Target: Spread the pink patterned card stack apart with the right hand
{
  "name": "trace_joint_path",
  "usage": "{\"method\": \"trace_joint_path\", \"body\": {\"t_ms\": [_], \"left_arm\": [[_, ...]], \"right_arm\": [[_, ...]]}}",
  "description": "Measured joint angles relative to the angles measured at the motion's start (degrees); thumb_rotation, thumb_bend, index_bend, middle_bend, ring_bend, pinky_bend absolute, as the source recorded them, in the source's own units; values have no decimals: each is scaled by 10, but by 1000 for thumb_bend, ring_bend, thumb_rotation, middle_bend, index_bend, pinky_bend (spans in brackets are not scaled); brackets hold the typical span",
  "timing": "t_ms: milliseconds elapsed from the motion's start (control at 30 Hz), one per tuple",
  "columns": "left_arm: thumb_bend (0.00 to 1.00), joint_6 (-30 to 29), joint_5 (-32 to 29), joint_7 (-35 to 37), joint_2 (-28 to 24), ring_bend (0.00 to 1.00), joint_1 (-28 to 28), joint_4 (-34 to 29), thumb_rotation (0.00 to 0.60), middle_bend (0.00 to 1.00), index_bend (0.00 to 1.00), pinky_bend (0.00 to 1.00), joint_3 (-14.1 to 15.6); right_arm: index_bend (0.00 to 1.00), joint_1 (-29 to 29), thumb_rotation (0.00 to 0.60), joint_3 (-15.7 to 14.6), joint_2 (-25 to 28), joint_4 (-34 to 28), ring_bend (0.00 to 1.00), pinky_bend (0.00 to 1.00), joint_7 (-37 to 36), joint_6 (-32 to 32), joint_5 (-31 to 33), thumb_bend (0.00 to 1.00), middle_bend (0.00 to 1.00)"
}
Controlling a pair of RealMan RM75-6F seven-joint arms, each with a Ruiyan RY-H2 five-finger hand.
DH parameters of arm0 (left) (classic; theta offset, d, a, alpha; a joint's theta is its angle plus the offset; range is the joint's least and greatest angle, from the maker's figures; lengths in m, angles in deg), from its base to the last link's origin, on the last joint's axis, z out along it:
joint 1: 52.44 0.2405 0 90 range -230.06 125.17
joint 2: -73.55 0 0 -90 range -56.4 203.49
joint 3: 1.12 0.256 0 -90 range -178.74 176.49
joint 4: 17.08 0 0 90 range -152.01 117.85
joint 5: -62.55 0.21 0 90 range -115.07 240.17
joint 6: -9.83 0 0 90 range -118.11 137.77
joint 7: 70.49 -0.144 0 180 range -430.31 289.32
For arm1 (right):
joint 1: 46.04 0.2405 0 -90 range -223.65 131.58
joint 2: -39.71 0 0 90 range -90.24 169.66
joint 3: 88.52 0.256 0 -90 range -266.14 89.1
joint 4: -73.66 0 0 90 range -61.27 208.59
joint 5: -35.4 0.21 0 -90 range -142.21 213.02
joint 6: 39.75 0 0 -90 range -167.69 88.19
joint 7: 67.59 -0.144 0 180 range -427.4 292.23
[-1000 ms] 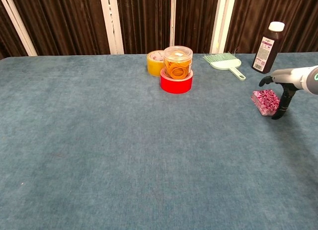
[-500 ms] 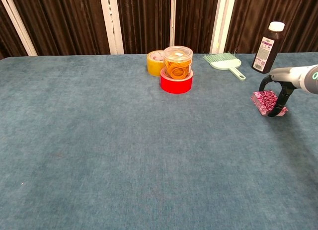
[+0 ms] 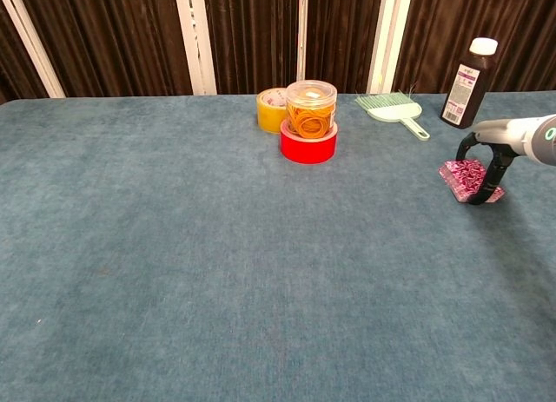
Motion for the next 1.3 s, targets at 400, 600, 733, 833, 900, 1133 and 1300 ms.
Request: {"method": "trace_joint_path", "body": {"t_ms": [400, 600, 733, 833, 900, 1133, 1300], "left_arm": [[0, 0, 2, -1, 1, 0, -1, -1, 600, 0, 0, 35, 1], [0, 0, 5, 2, 1, 0, -1, -1, 600, 0, 0, 37, 1], [0, -5, 11, 4, 1, 0, -1, 0, 600, 0, 0, 36, 2], [0, -8, 15, 5, 2, 0, -1, 1, 600, 0, 0, 36, 2], [0, -10, 18, 5, 2, 0, 0, 2, 600, 0, 0, 37, 3], [0, -16, 26, 7, 2, 0, 1, 3, 600, 0, 0, 37, 5], [0, -17, 30, 6, 2, 0, 2, 4, 600, 0, 0, 37, 7]], "right_arm": [[630, -7, 600, 4, 6, -15, 0, 0, -23, 10, -31, 325, 179], [649, -12, 600, 10, 27, -56, 0, 0, -35, 27, -53, 330, 185], [649, -19, 600, 12, 51, -114, 0, 0, -42, 49, -76, 331, 185], [651, -25, 600, 11, 67, -156, 0, 0, -43, 69, -91, 330, 185], [658, -27, 600, 9, 73, -177, 0, 0, -43, 79, -98, 330, 185], [660, -41, 600, -11, 78, -255, 0, 0, -30, 130, -128, 330, 185], [661, -47, 600, -31, 63, -280, 0, 0, -10, 155, -146, 330, 185]]}}
